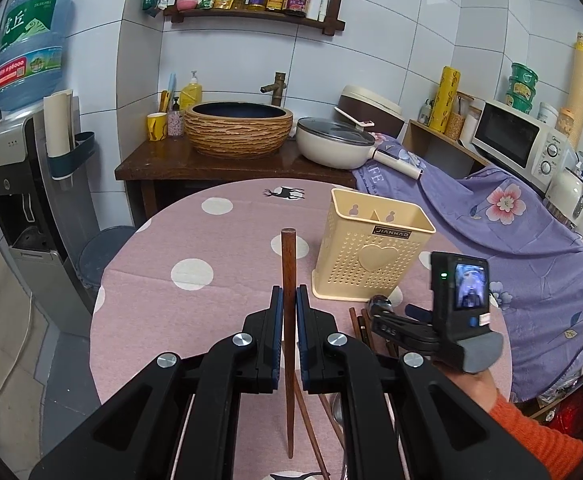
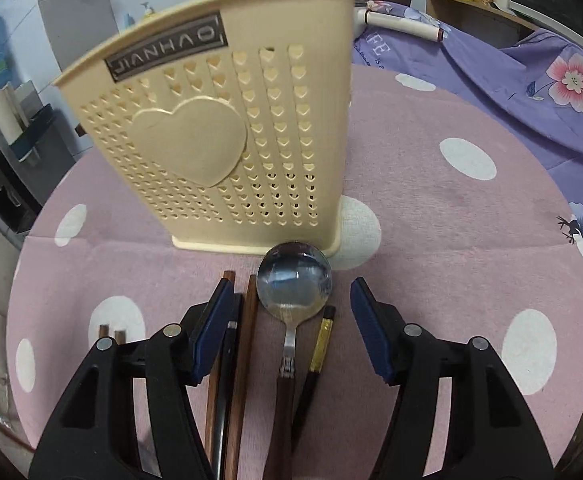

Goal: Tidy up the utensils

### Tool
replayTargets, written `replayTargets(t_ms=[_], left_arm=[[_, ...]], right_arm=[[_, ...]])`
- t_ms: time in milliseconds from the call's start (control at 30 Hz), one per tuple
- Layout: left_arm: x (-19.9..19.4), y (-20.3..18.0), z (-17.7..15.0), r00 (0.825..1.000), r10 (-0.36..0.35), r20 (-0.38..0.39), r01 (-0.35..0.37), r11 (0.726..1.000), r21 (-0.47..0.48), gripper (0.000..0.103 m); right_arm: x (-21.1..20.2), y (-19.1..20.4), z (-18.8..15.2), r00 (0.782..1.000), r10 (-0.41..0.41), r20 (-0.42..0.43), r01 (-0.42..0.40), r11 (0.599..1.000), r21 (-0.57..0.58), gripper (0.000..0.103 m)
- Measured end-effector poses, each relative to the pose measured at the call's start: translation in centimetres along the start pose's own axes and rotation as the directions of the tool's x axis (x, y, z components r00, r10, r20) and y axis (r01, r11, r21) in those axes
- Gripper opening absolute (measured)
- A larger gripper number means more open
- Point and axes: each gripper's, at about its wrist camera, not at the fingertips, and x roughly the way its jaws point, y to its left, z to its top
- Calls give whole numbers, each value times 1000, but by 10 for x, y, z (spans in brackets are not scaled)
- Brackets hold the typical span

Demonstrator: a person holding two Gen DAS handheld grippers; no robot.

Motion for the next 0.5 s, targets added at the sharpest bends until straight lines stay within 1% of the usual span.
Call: replayTargets(t_ms=[100,167,233,300,333,500], left_arm=[[1,-1,1,1000,-4,0,4,1000,5,7],[2,-1,2,1000,-4,0,4,1000,4,7],[2,-1,2,1000,-4,0,4,1000,2,7],[4,0,3,1000,-5,-2,5,1000,0,7],[4,0,3,1000,-4,-2,4,1000,2,7],[6,0,4,1000,-3,-1,3,1000,2,7]], right_arm=[[13,1,0,999,-25,-22,25,1000,3,61],[19,0,0,999,-19,-35,20,1000,19,60],[24,0,-1,999,-14,-41,15,1000,14,56],[24,1,-2,999,10,-37,-10,1000,12,49],[24,3,-2,999,8,-38,-8,1000,4,47],[20,4,-4,999,7,-36,-8,1000,-16,47]])
